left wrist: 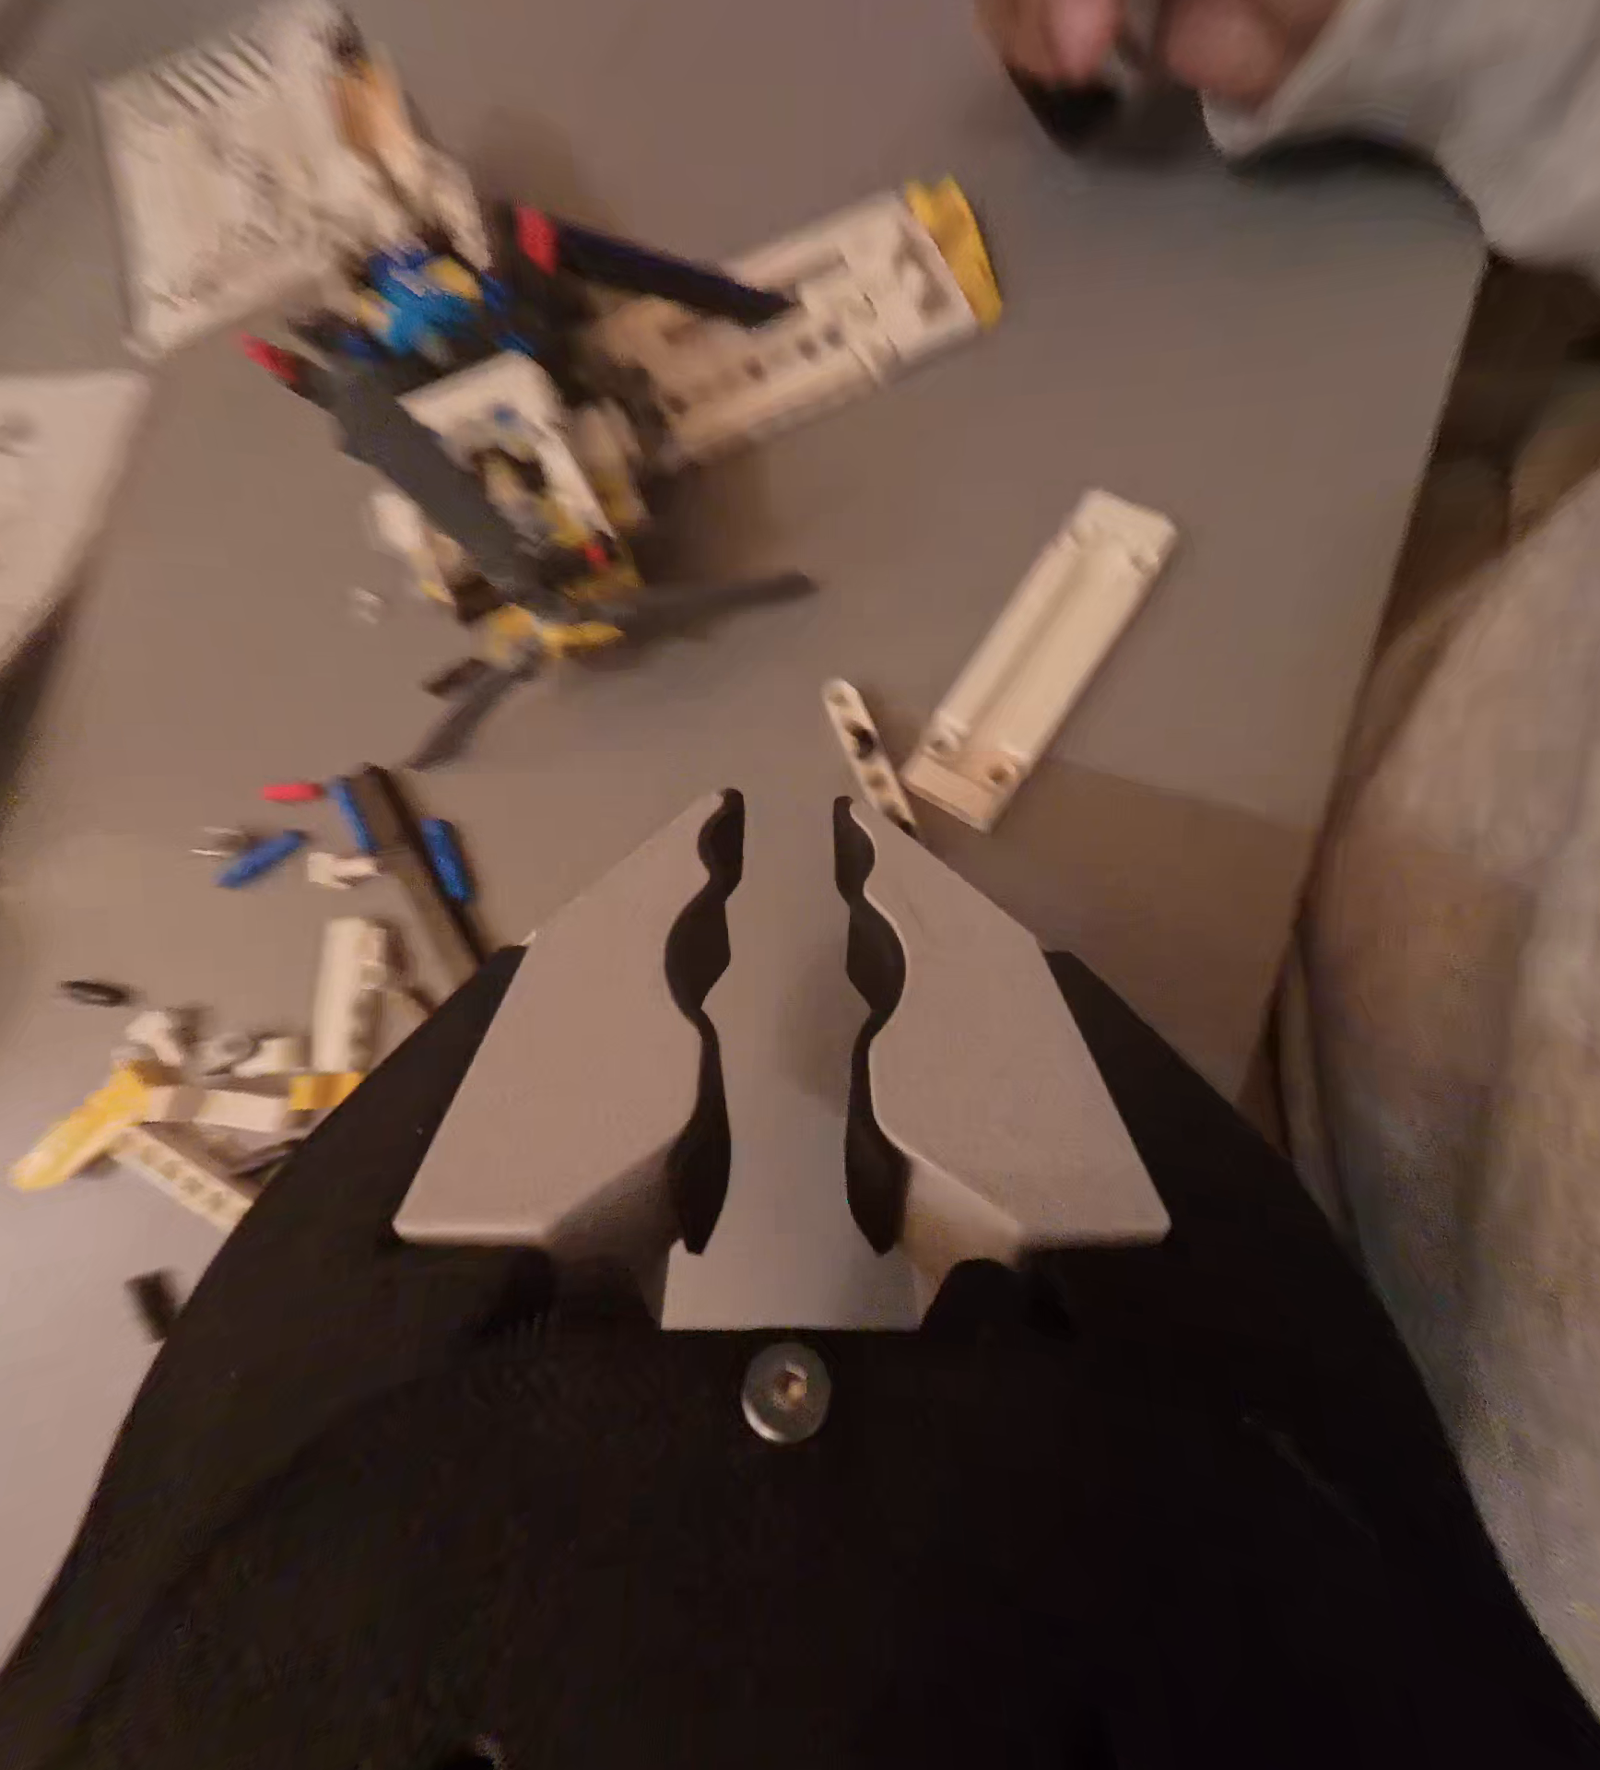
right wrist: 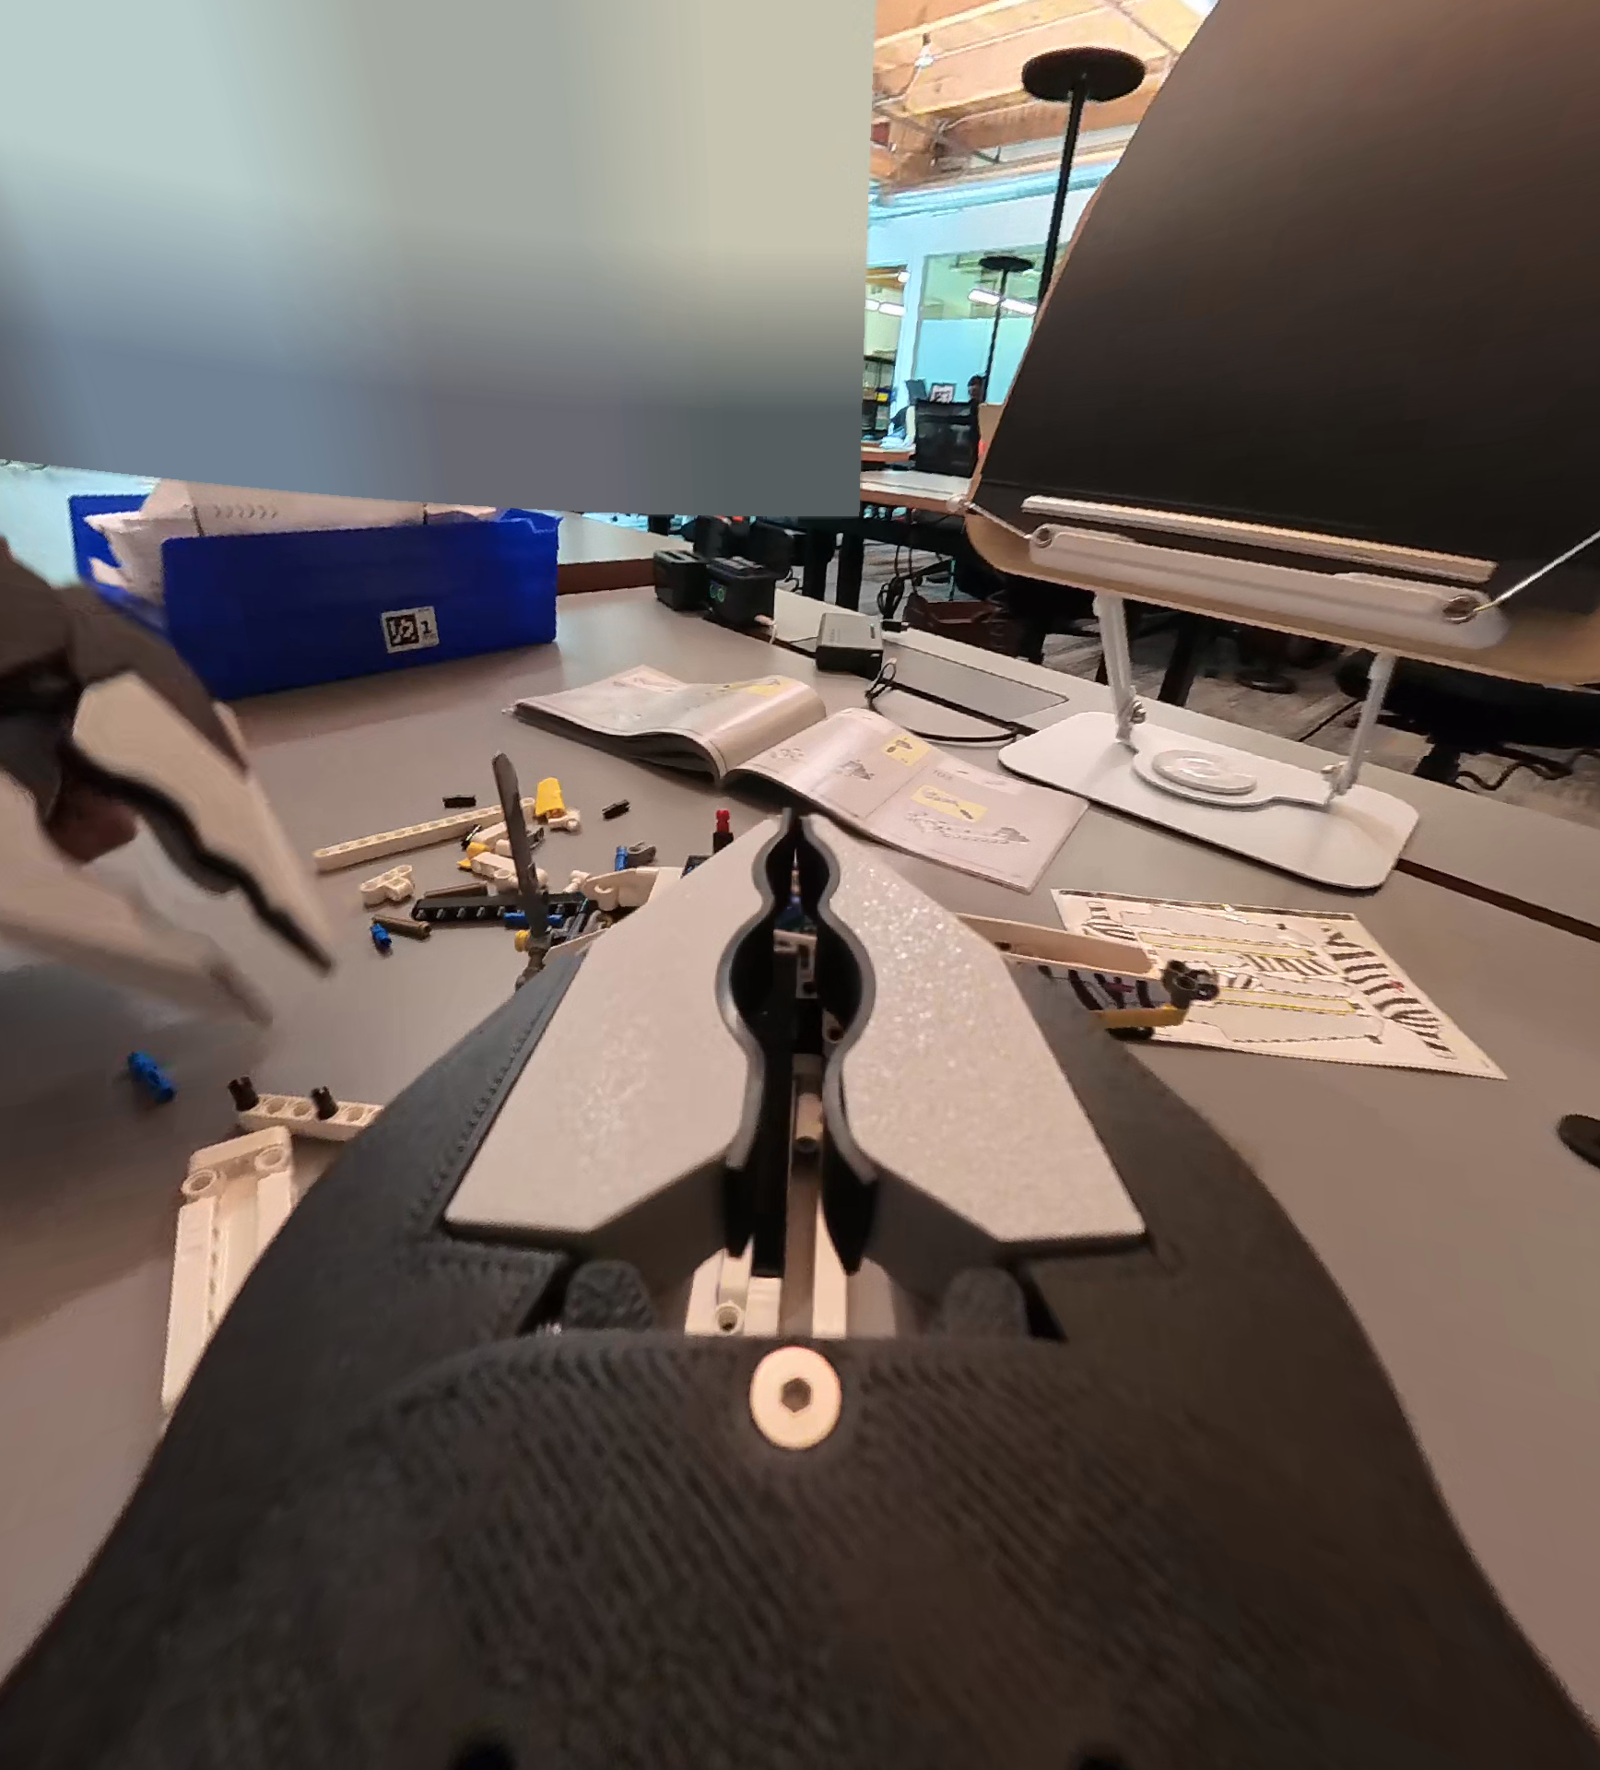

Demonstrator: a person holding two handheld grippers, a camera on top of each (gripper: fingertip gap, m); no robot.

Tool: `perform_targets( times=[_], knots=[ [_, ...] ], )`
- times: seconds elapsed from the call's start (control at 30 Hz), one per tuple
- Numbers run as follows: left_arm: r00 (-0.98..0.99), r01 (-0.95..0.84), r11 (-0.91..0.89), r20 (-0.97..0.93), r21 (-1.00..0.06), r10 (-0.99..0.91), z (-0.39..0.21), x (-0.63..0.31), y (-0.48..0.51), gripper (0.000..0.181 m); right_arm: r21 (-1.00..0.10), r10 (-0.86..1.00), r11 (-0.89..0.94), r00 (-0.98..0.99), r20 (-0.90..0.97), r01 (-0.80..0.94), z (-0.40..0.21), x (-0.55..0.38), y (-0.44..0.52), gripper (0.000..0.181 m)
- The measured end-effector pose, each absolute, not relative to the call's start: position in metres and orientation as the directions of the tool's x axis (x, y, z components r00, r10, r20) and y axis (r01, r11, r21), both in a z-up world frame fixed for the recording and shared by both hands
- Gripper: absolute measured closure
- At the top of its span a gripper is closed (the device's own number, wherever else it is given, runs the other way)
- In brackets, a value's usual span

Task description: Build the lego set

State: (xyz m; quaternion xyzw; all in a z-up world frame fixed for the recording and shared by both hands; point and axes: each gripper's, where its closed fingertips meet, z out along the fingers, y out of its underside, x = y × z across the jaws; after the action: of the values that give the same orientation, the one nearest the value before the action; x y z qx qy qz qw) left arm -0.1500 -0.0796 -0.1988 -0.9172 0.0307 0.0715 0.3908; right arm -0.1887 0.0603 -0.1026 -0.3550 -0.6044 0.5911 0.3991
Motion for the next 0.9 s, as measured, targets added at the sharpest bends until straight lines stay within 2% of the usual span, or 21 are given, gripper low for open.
perform_targets(
  times=[0.07,0.1,0.2,0.37,0.5,0.77,0.9],
  knots=[
    [0.992,-0.108,-0.738,-0.120,-0.666,-0.037,-0.214,-0.138,-0.082,0.158,-0.998,0.895,0.046,-0.443,0.057,-0.037,-0.103,-0.189,0.059,0.181],
    [0.994,-0.091,-0.723,-0.103,-0.685,-0.028,-0.213,-0.135,-0.079,0.162,-0.998,0.893,0.041,-0.447,0.055,-0.039,-0.103,-0.188,0.058,0.181],
    [0.999,-0.026,-0.727,-0.002,-0.687,-0.035,-0.218,-0.125,-0.078,0.155,-0.999,0.892,0.026,-0.451,0.044,-0.047,-0.101,-0.186,0.059,0.181],
    [0.999,-0.047,-0.753,-0.043,-0.656,-0.025,-0.224,-0.130,-0.078,0.157,-0.998,0.886,-0.021,-0.463,0.009,-0.059,-0.095,-0.183,0.061,0.181],
    [0.997,-0.044,-0.744,-0.071,-0.667,0.005,-0.224,-0.134,-0.074,0.173,-0.997,0.883,-0.052,-0.470,-0.016,-0.064,-0.093,-0.181,0.063,0.181],
    [0.995,-0.033,-0.724,-0.092,-0.689,0.043,-0.220,-0.136,-0.075,0.175,-0.996,0.882,-0.056,-0.471,-0.017,-0.068,-0.092,-0.179,0.062,0.181],
    [0.993,-0.031,-0.670,-0.099,-0.742,0.064,-0.202,-0.139,-0.078,0.175,-0.998,0.894,-0.020,-0.448,0.012,-0.067,-0.095,-0.181,0.063,0.181]
  ],
)
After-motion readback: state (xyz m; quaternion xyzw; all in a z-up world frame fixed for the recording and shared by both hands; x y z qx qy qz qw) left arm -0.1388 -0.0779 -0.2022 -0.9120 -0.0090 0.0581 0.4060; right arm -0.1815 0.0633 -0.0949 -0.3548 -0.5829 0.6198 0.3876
